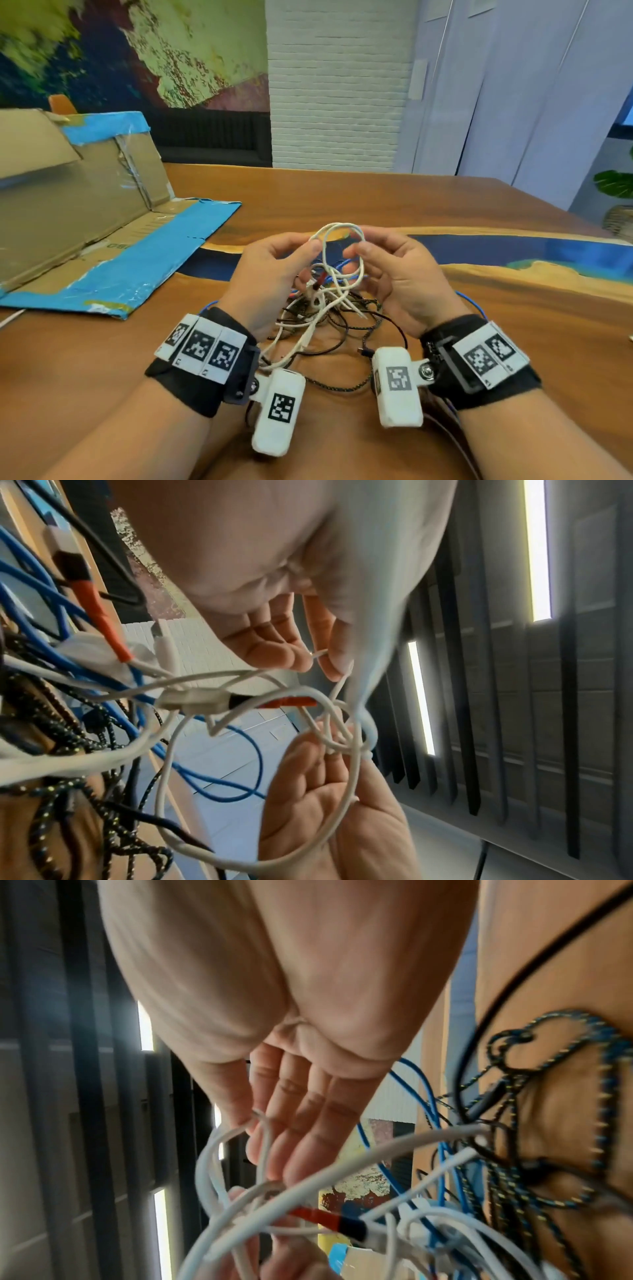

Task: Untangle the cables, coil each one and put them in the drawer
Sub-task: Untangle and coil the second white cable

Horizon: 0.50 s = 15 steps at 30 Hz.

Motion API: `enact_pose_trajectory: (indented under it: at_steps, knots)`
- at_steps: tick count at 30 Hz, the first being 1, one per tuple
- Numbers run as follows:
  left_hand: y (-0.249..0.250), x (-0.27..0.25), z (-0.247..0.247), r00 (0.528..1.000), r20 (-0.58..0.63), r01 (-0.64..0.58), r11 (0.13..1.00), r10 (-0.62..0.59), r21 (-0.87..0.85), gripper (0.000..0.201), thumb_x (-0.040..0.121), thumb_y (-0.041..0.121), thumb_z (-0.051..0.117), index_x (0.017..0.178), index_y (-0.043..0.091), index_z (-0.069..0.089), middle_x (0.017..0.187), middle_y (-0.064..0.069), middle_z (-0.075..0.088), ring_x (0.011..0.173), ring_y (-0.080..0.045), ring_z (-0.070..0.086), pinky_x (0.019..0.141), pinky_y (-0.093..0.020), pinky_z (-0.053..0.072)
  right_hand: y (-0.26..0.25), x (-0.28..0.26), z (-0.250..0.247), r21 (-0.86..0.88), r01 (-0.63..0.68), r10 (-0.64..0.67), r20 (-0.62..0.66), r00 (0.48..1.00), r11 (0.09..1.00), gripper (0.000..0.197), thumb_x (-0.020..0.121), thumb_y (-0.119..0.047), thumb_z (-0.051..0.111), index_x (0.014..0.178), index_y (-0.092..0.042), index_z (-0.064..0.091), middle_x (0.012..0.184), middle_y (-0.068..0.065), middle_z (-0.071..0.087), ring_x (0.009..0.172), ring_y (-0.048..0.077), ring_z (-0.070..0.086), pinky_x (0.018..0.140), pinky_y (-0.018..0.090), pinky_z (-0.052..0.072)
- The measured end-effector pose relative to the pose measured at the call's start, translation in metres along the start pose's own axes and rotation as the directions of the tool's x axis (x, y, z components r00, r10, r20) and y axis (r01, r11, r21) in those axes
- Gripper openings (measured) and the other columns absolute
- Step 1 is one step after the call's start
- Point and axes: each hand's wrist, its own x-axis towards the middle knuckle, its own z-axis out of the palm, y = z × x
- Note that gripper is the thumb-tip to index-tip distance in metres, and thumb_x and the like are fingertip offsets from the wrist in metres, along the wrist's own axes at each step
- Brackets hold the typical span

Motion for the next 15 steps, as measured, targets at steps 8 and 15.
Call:
enact_pose_trajectory:
  at_steps: [8, 15]
  knots:
    - [0.020, 0.010, 0.014, 0.984, 0.172, 0.024, 0.995, -0.040, 0.097, 0.018, 0.089, 0.019, 0.075, 0.105, 0.011, 0.076, 0.083, -0.020, 0.066, 0.069, -0.021, 0.063, 0.064, -0.029, 0.056, 0.018, -0.004, -0.006, 0.023, -0.056, 0.056, -0.015, 0.998, 0.998, 0.017, 0.086, -0.012, 0.068, 0.101, -0.005, 0.073, 0.088, 0.015, 0.068, 0.077, 0.026, 0.068, 0.076, 0.041, 0.057]
    - [0.002, 0.000, 0.005, 0.996, 0.071, 0.057, 0.998, -0.058, 0.011, 0.017, 0.090, -0.004, 0.069, 0.106, -0.001, 0.066, 0.095, -0.025, 0.073, 0.073, -0.030, 0.073, 0.063, -0.037, 0.061, 0.024, -0.010, -0.011, 0.034, -0.043, 0.039, 0.101, 0.994, 0.999, 0.039, 0.078, -0.001, 0.068, 0.117, 0.004, 0.068, 0.117, 0.025, 0.070, 0.104, 0.036, 0.069, 0.098, 0.046, 0.057]
